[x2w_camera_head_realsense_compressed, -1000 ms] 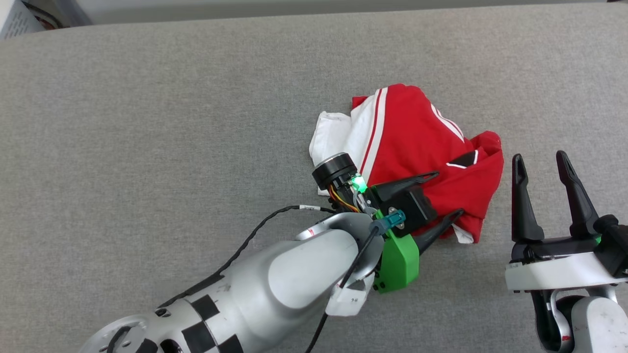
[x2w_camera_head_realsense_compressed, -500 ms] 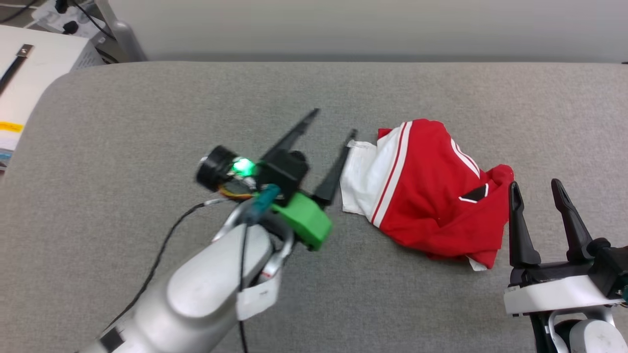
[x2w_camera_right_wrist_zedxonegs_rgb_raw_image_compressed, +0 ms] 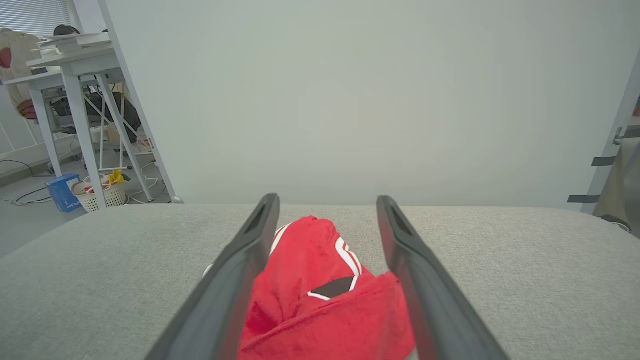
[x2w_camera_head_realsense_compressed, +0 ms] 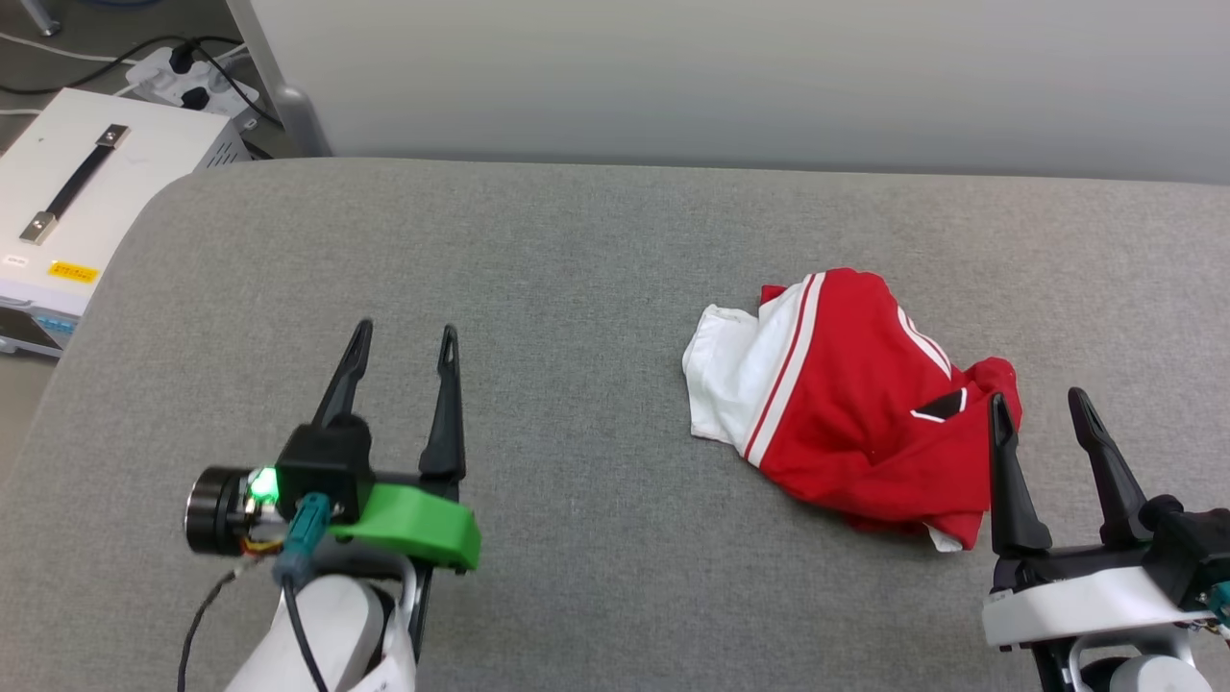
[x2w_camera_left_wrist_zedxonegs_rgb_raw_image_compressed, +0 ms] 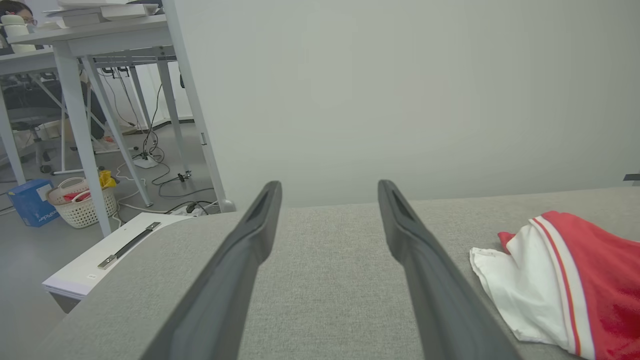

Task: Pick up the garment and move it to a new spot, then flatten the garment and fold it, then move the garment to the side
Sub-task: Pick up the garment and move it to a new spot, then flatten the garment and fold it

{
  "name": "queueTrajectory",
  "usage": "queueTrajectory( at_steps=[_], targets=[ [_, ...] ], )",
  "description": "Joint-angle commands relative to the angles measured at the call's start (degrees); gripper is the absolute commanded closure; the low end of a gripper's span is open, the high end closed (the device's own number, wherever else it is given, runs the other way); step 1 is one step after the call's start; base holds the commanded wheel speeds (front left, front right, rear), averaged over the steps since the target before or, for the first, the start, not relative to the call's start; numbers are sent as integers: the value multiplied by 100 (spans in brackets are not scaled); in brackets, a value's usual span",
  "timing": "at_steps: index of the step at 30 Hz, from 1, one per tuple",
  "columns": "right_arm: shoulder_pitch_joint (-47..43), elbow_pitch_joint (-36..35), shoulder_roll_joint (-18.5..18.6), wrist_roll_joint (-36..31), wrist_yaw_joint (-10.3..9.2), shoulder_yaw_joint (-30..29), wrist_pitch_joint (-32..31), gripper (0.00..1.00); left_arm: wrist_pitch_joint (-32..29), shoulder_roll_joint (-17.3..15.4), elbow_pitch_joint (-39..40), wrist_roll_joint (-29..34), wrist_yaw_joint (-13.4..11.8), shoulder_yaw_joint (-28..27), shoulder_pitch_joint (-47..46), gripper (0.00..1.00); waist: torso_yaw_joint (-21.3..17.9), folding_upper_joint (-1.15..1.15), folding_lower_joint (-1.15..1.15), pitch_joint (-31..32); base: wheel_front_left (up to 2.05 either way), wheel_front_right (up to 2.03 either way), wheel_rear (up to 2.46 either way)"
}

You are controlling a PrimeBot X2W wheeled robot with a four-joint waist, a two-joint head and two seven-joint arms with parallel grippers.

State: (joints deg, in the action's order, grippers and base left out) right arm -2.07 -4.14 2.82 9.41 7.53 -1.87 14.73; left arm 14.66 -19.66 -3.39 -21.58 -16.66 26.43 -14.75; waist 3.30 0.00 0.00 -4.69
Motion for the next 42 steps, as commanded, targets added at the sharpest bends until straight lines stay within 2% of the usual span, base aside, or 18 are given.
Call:
queueTrajectory(
  at_steps=[1, 11, 25, 42],
  targets=[
    [-87, 26, 6, 49, -4, 7, 27, 0, 33, 76, 27, 111, 87, -122, 214, 0, 4, 0, 0, 41, 0, 0, 0],
    [-272, 262, 6, 206, -4, 114, 27, 0, 33, 615, -58, 678, 697, -997, 1085, 0, -9, 0, 0, 213, 0, 0, 0],
    [-467, 573, 6, 310, -4, 227, 27, 0, 33, 1197, -258, 1214, 1353, -1866, 1576, 0, 49, 0, 0, 385, 0, 0, 0],
    [-456, 631, 6, 290, -4, 256, 27, 0, 34, 1500, -441, 1577, 1762, -2298, 1608, 0, 34, 0, 0, 390, 0, 0, 0]
  ],
)
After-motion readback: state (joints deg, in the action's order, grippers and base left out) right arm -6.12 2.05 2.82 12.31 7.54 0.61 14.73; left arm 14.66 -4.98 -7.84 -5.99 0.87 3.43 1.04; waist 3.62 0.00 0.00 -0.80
